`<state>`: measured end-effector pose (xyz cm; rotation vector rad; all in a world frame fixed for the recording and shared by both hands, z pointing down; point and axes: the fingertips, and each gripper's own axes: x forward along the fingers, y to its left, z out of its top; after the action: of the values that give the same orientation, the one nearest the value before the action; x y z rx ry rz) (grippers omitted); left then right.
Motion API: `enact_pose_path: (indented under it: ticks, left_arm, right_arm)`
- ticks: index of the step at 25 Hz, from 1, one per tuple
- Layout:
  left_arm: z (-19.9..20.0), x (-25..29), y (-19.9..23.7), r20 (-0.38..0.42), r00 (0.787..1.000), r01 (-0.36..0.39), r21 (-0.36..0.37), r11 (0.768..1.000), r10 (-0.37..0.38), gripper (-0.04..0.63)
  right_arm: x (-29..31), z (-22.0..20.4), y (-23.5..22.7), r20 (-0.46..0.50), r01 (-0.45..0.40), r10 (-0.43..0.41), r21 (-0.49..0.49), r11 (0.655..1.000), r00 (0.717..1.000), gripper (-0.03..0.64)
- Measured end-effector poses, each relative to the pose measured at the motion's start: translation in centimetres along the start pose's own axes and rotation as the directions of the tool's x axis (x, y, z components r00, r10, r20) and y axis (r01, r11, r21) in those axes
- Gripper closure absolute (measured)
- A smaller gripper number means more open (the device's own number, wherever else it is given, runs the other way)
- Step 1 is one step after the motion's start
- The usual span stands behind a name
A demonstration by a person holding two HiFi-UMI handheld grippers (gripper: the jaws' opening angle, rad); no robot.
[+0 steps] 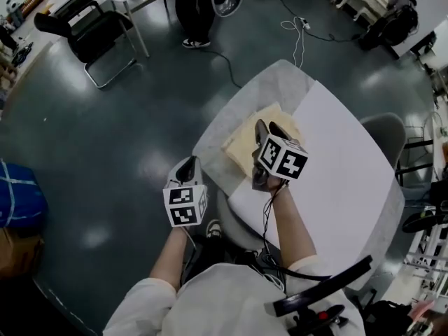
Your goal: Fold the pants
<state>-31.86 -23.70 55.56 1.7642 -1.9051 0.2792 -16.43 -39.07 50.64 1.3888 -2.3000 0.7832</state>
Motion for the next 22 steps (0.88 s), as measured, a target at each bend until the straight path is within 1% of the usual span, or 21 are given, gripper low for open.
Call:
enact_pose_path:
  ticks: [4,7,10,15,18,22]
  left_arm:
    - [-1.0,0.1,1.1,-0.008,1.000,0.005,-0.004,1.000,-0.005,0.577]
    - [-1.6,-0.1,0.4,-0.012,1.000,0.021,-0.005,1.000,-0.021,0.577]
    - [-1.6,-0.2,-0.9,-0.009,0.999,0.039,0.006,0.999,-0.039,0.577]
    - [-1.2,-1.1,-4.7,0.010,0.998,0.064,0.031,0.998,-0.064,0.577]
    - [-0.9,-1.7,-7.6,0.024,0.997,0.077,0.051,0.996,-0.078,0.577]
    - [-0.4,-3.7,-11.7,0.044,0.994,0.092,0.080,0.993,-0.096,0.577]
  right_arm:
    - [0.3,-2.5,-0.9,-0.038,0.046,-0.046,0.000,0.999,0.998,0.489]
    - [-0.4,-4.3,-1.8,-0.058,0.071,-0.070,0.006,0.997,0.996,0.491]
    - [-1.7,-4.4,-2.9,-0.047,0.091,-0.091,-0.005,0.996,0.995,0.491]
    - [-5.6,-3.5,-6.2,-0.004,0.127,-0.127,-0.019,0.992,0.992,0.501]
    - [-8.7,-3.3,-8.9,0.027,0.159,-0.158,-0.035,0.987,0.987,0.550]
    - [-13.9,-4.0,-12.5,0.047,0.192,-0.191,-0.037,0.981,0.981,0.566]
